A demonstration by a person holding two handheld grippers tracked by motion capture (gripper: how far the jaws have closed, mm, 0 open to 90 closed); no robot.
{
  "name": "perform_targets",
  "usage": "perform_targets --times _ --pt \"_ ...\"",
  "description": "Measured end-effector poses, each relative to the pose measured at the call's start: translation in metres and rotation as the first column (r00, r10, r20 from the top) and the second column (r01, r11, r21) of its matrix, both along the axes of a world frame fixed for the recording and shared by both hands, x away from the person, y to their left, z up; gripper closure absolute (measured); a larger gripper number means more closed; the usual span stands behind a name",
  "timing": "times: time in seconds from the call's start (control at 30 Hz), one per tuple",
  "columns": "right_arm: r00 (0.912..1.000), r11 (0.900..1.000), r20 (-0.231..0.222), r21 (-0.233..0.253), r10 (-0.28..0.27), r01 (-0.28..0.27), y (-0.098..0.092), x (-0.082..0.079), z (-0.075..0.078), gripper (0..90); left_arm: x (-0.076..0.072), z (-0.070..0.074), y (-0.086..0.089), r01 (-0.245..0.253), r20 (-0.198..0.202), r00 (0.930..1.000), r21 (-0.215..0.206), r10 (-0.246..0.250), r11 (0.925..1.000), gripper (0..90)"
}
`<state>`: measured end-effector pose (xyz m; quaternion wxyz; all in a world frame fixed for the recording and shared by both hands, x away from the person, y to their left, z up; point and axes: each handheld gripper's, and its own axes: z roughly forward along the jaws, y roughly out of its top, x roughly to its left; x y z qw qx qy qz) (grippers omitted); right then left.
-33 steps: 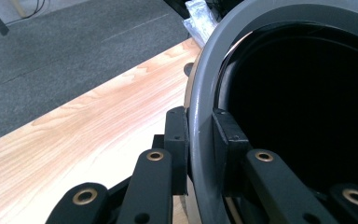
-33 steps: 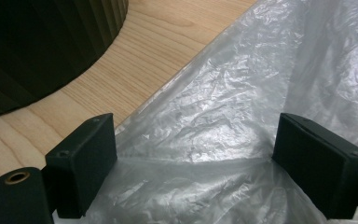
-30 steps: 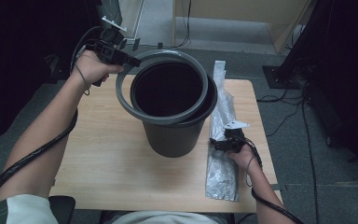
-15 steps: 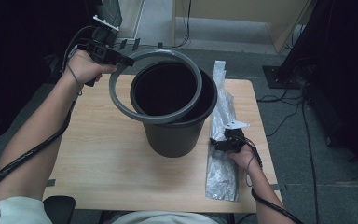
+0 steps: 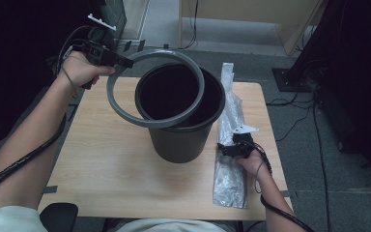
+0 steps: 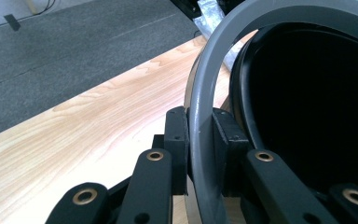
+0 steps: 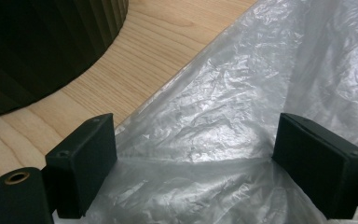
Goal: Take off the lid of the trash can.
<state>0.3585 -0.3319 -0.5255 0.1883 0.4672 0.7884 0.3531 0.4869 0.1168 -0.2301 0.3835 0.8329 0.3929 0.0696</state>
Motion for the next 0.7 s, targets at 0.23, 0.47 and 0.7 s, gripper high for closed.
perform_targets --times 0.23,0.47,0.7 --pt "1.0000 1.000 0.000 0.000 0.000 0.000 0.000 0.000 0.000 12.9 -0.003 0.001 0.010 -0.011 0.000 0.9999 0.004 0.011 0.9999 77.8" --pt "1.0000 1.000 0.000 0.000 0.000 0.000 0.000 0.000 0.000 12.9 -0.003 0.000 0.015 -0.015 -0.004 0.9999 0.006 0.016 0.9999 77.8" --pt "1.0000 1.000 0.000 -0.001 0.000 0.000 0.000 0.000 0.000 12.9 -0.005 -0.001 0.027 -0.029 -0.005 0.9996 0.004 0.029 0.9996 77.8"
